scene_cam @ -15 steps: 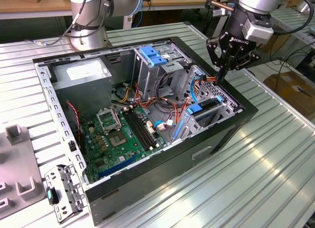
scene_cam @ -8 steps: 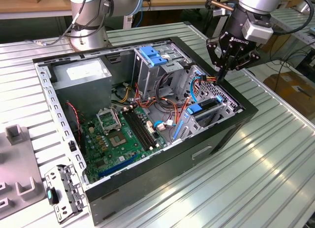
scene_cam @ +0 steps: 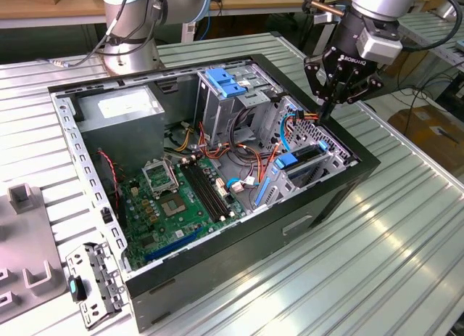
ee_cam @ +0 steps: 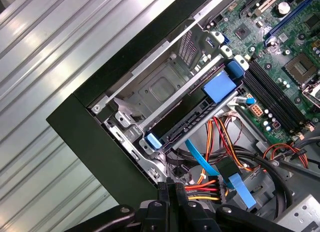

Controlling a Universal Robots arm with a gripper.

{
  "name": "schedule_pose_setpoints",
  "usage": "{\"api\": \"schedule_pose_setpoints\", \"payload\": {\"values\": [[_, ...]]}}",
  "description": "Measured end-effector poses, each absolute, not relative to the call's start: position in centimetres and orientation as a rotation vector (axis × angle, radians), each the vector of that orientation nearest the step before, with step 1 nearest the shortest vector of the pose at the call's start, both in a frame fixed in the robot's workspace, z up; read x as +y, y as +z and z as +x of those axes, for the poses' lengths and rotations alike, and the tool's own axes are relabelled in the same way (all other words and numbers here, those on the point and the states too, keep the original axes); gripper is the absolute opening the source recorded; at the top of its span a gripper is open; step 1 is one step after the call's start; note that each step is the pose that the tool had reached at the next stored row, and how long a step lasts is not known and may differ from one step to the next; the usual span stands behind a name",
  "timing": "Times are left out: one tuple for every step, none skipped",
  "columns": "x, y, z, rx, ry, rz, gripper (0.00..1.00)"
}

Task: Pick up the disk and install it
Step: 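Insert the first disk wire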

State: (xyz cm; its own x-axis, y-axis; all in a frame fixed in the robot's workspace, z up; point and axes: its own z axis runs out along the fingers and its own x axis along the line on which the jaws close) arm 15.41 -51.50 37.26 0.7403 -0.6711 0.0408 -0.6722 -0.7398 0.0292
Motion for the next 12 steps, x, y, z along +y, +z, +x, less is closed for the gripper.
{"api": "schedule_pose_setpoints", "payload": {"values": [[-51.5,37.25,15.41,-1.13,0.042,2.886,0.16],[-51.5,37.25,15.4,-1.149,0.042,2.878,0.16],[-51.5,37.26,15.4,-1.175,0.041,2.867,0.16],[-51.5,37.26,15.4,-1.194,0.041,2.859,0.16],[-51.49,37.26,15.4,-1.227,0.04,2.845,0.16],[-51.49,37.25,15.4,-1.252,0.04,2.834,0.16],[-51.49,37.25,15.4,-1.273,0.039,2.824,0.16],[-51.49,37.24,15.4,-1.303,0.038,2.81,0.16],[-51.49,37.24,15.4,-1.327,0.038,2.799,0.16],[-51.5,37.23,15.4,-1.351,0.037,2.787,0.16],[-51.5,37.22,15.4,-1.383,0.036,2.771,0.16],[-51.5,37.21,15.4,-1.412,0.036,2.756,0.16]]}}
